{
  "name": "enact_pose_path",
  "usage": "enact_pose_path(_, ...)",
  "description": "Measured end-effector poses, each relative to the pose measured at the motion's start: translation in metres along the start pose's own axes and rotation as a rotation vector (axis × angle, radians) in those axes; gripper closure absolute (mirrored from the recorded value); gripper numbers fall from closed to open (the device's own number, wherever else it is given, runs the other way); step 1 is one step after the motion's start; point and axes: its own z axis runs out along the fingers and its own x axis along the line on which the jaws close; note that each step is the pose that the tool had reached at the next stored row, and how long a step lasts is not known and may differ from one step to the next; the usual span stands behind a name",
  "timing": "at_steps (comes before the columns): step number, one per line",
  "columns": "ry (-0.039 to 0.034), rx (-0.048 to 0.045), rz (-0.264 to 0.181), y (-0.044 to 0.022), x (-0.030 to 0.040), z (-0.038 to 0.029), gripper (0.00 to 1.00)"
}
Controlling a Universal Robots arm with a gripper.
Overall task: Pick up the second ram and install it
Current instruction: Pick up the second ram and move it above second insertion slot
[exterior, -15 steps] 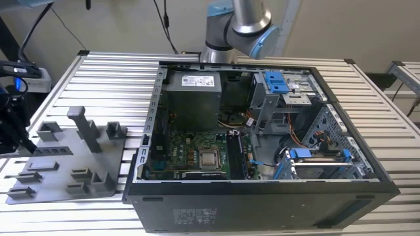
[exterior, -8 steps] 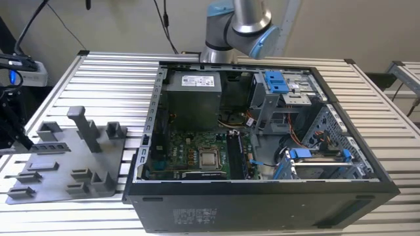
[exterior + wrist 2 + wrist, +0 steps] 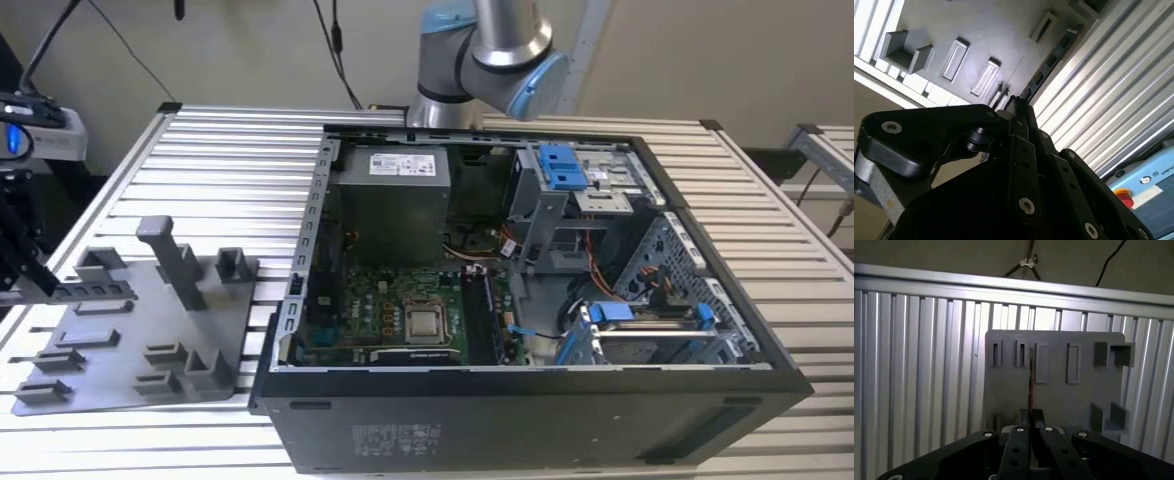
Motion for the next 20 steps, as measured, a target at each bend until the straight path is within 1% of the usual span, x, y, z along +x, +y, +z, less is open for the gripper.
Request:
enact_pose_path(4, 0.0003, 0.0043, 0.005, 0.0000, -0.0003, -0.0057, 0.86)
enact_pose_path(7, 0.0004, 0.0053, 0.007, 0.0000, -0.0005, -0.0105, 0.86)
enact_pose_path(20, 0.0003, 0.0055, 0.009, -0.0002, -0.0020, -0.0450, 0.86)
